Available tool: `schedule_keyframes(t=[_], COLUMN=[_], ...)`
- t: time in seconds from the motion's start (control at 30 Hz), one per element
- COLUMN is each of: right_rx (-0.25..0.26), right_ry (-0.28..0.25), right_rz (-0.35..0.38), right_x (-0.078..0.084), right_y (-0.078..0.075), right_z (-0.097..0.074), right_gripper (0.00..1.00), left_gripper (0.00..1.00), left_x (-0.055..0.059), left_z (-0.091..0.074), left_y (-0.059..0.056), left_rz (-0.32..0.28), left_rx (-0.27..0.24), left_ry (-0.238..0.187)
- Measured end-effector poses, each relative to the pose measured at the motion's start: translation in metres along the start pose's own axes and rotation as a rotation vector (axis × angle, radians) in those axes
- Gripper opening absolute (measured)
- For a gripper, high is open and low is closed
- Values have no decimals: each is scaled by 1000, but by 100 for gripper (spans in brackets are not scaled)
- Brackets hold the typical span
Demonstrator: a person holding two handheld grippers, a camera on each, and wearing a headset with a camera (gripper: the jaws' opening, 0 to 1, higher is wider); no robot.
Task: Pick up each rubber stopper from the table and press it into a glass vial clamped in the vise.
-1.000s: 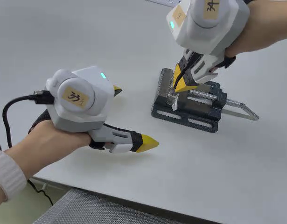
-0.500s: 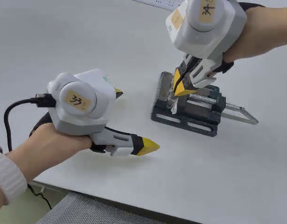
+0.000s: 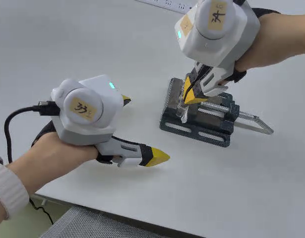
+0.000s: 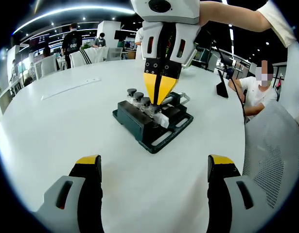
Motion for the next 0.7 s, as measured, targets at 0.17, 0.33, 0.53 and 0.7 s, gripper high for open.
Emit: schedule_keyframes(t=[0.17,0.33,0.53,0.7], right_rx=[-6,-2,0,8], right_ry=[-1,-5,5,8], right_rz=[12,13,8,4], right_x=[1,1,0,0], right_y=[-2,2,3,3], right_z=[0,0,0,0], right_gripper=[0,0,0,0], left_gripper=[89,89,89,89], left_x=[0,-1,-1,-2], left_z=[-1,-1,-2,-2], left_y=[1,0,0,0], left_rz=[-4,-6,-5,-4], left_rx=[-5,-7,-7,-8], left_ry=[-1,-2,-1,-2])
Point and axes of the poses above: the centre of the closed fingertips' face, and the gripper's own axes: z roughly forward along the fingers, y roughly to its left, x roughly out of its underside, the point moved 2 cm from there along -z, roughly backward along the fingers, and after that the axes turned 7 degrees about z, right-handed, at the moved point
